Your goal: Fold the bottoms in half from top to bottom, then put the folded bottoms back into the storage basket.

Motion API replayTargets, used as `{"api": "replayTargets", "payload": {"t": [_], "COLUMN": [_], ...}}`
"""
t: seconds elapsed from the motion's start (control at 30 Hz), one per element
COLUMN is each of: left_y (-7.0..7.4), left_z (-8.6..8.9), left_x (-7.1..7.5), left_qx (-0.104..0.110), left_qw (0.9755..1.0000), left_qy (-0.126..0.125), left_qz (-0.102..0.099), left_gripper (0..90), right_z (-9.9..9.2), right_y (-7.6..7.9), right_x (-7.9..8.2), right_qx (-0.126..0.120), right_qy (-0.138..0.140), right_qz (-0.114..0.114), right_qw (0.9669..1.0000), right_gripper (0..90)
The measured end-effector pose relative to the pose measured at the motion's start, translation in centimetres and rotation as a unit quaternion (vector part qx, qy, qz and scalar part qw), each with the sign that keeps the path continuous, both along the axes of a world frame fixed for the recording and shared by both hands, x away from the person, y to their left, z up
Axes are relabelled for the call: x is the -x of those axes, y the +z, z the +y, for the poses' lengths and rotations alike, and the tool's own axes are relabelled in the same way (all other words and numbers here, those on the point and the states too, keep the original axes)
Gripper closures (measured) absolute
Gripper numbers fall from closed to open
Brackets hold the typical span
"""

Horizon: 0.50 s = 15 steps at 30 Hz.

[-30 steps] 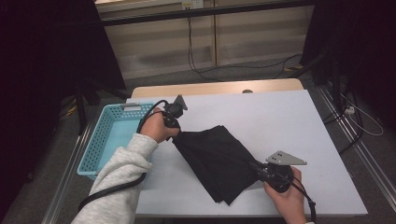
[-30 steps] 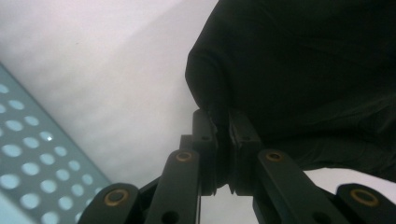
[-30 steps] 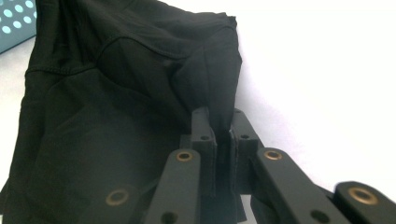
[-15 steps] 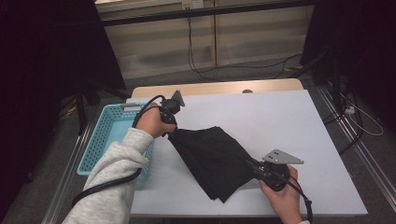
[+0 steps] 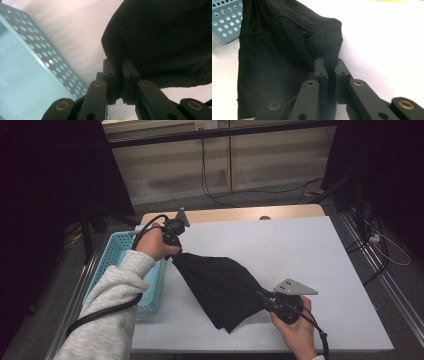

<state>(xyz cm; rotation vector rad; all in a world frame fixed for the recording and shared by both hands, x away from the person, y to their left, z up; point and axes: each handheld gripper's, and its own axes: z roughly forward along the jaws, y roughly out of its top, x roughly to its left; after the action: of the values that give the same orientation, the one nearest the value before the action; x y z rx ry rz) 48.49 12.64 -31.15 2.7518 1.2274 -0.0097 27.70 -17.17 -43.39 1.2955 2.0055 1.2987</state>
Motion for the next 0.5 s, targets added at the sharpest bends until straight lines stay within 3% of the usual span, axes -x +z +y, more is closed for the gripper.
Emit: {"api": "replayTargets", "payload": {"t": [0.27,0.5], "left_y": [1.6,2.6], "left_z": [0.2,1.1], "left_x": [0.0,-0.5], "left_qx": [-0.014,-0.014], "left_qw": [0.9999,0.9998], "left_qy": [0.003,0.01], "left_qz": [-0.009,-0.004], "left_gripper": [83.4,83.4], "right_z": [0.5,1.1], "right_y": [0.9,1.6], "right_x": [0.0,-0.2], "right_qx": [-0.008,-0.013], "right_qy": [0.008,0.017], "right_qz": [-0.011,-0.018], "right_qw": [0.9999,0.9996], "right_gripper": [83.6,83.5]}}
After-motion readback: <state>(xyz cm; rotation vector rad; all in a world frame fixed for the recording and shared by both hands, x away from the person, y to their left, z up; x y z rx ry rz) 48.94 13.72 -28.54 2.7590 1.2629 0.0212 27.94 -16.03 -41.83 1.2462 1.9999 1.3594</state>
